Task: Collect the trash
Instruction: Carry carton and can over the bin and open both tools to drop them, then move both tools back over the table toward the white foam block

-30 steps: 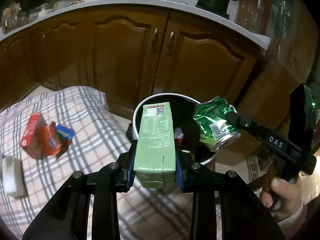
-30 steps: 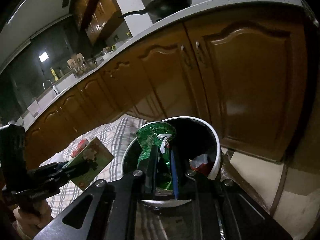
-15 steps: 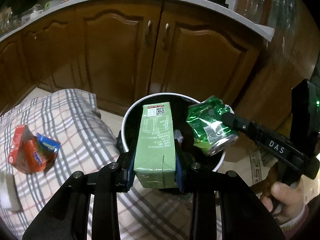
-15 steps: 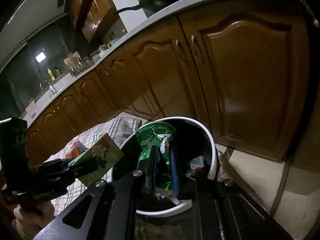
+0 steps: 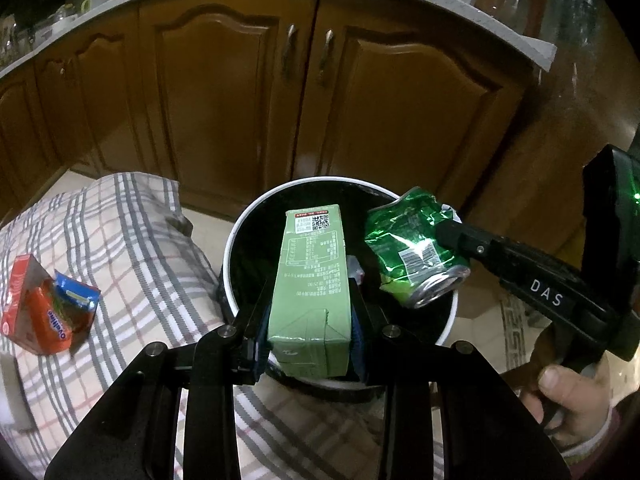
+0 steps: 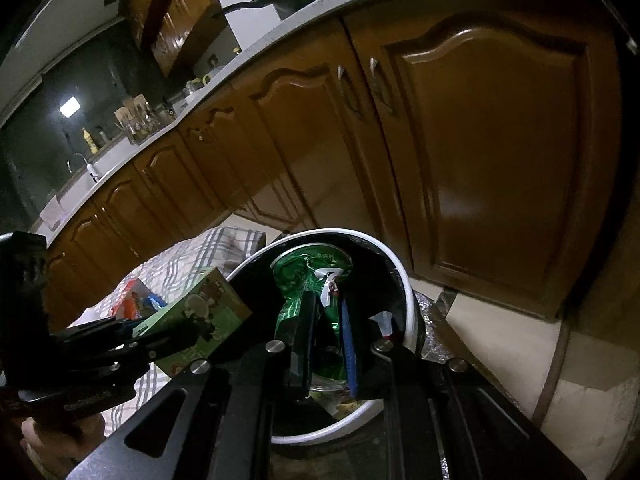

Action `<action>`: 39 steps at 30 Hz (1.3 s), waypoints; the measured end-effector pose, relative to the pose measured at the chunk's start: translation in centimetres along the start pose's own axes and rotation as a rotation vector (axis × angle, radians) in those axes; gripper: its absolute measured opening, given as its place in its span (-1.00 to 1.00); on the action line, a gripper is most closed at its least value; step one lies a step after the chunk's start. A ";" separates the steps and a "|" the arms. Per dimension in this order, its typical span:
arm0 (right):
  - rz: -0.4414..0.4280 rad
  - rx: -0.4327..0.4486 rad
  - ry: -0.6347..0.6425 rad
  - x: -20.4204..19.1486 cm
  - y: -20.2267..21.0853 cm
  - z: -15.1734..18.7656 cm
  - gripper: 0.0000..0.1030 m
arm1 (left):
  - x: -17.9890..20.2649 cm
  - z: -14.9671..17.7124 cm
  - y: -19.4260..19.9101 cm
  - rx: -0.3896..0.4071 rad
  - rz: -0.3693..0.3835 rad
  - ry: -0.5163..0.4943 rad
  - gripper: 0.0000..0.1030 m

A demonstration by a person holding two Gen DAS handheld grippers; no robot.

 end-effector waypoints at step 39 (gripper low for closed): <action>-0.224 -0.038 0.036 -13.1 -1.5 6.5 0.88 | -18.1 12.7 10.6 0.022 -0.201 0.352 0.32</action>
Point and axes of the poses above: each gripper's, at about its wrist camera, not at the fingertips, and y roughly against the way its jaws point, x to its right, z to its underside, the point moved 4 cm from there along -y, roughly the way its jaws point, and after that the axes turned 12 degrees about -z, right-handed, at the moved point
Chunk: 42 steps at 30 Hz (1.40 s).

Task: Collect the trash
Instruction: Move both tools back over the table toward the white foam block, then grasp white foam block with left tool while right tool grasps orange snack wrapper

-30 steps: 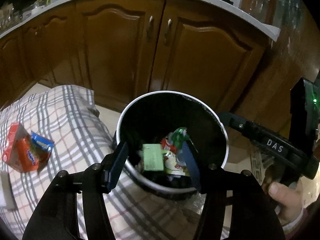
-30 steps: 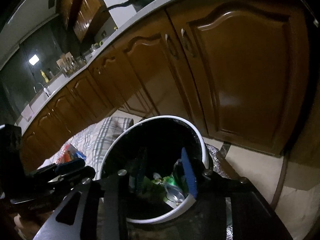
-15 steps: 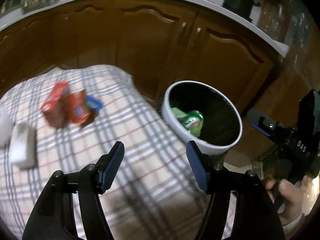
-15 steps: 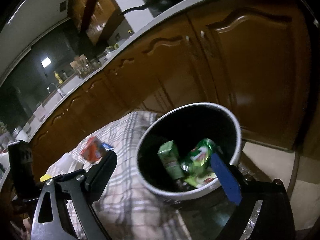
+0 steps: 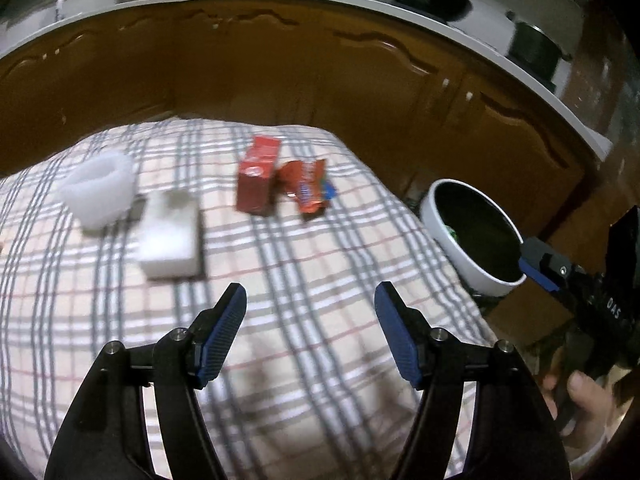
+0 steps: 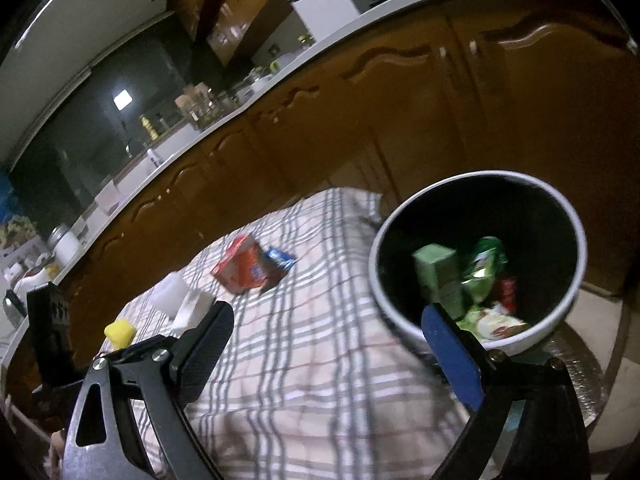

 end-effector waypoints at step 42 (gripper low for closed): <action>-0.036 -0.228 0.092 -3.5 -18.2 -3.1 -0.22 | -9.2 -3.7 -8.1 -0.074 -0.117 0.097 0.31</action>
Point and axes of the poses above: each gripper's, at about its wrist camera, not at the fingertips, and y roughly against the way its jaws point, x to its right, z to its underside, the point moved 4 cm from there along -y, roughly the way its jaws point, and after that the axes turned 12 degrees about -z, right-handed, at the moved point
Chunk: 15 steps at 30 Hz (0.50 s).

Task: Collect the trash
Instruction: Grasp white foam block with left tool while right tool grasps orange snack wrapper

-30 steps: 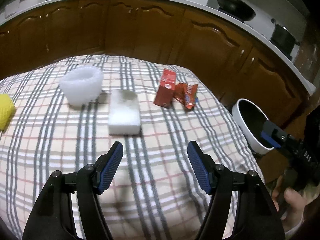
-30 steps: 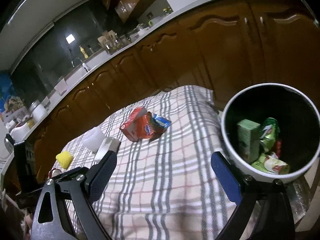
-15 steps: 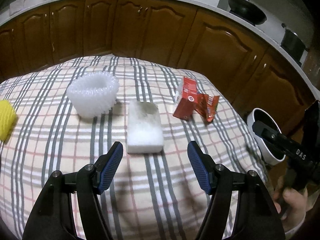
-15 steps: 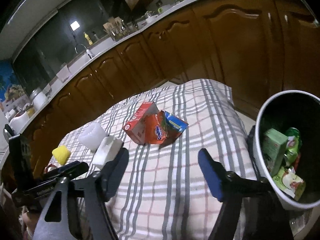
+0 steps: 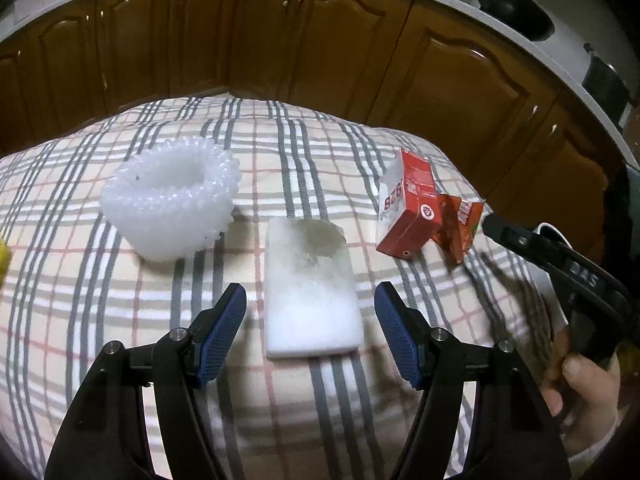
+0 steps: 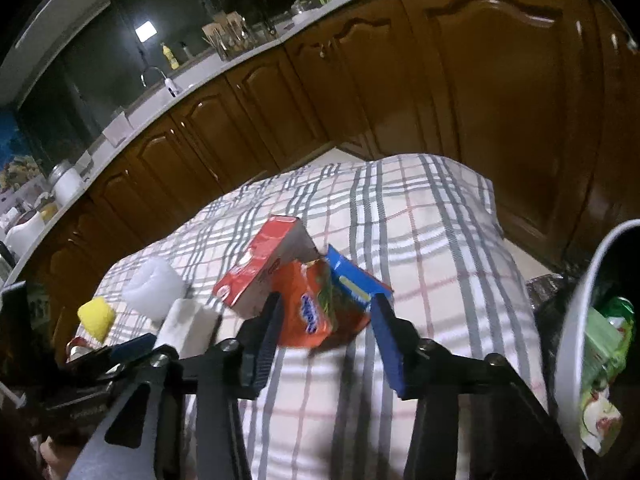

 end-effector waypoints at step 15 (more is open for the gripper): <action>-0.032 0.049 0.029 -1.4 4.3 1.6 -0.95 | 0.7 1.0 2.5 0.044 0.025 -0.029 -0.07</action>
Point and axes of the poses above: each gripper's, at about its wrist camera, not at the fingertips, and y roughly against the way its jaws point, x to its right, z to its underside, the point moved 4 cm from there along -y, roughly the way its jaws point, and after that the axes turned 12 degrees about -z, right-handed, at the moved point
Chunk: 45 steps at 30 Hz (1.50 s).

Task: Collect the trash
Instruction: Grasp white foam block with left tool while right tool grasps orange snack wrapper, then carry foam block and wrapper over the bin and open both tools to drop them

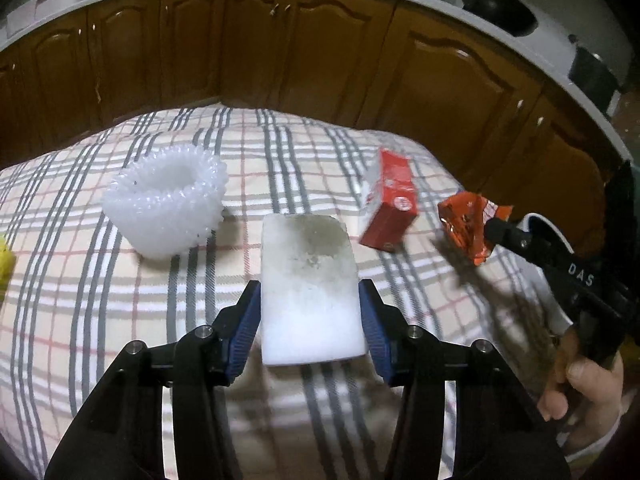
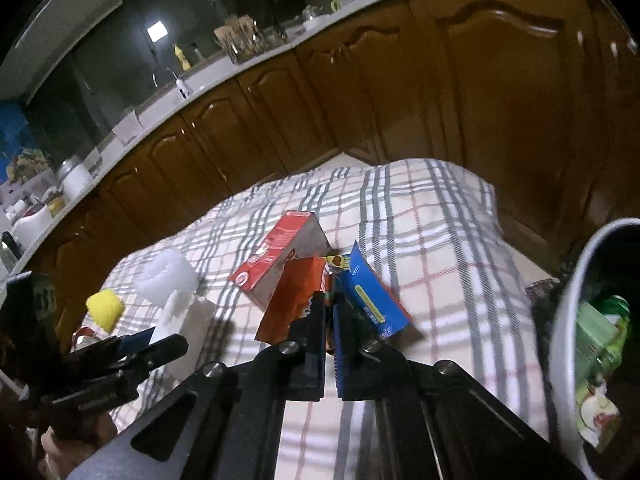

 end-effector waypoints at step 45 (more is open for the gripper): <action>0.228 0.245 -0.178 10.9 19.7 4.4 -0.95 | 23.0 0.8 6.3 0.059 0.303 -0.319 -0.07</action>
Point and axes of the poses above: each gripper's, at about its wrist camera, not at the fingertips, and y roughly against the way its jaws point, x to its right, z to its underside, the point moved 4 cm from there along -y, roughly the way its jaws point, and after that the axes turned 12 degrees about -z, right-handed, at the moved point
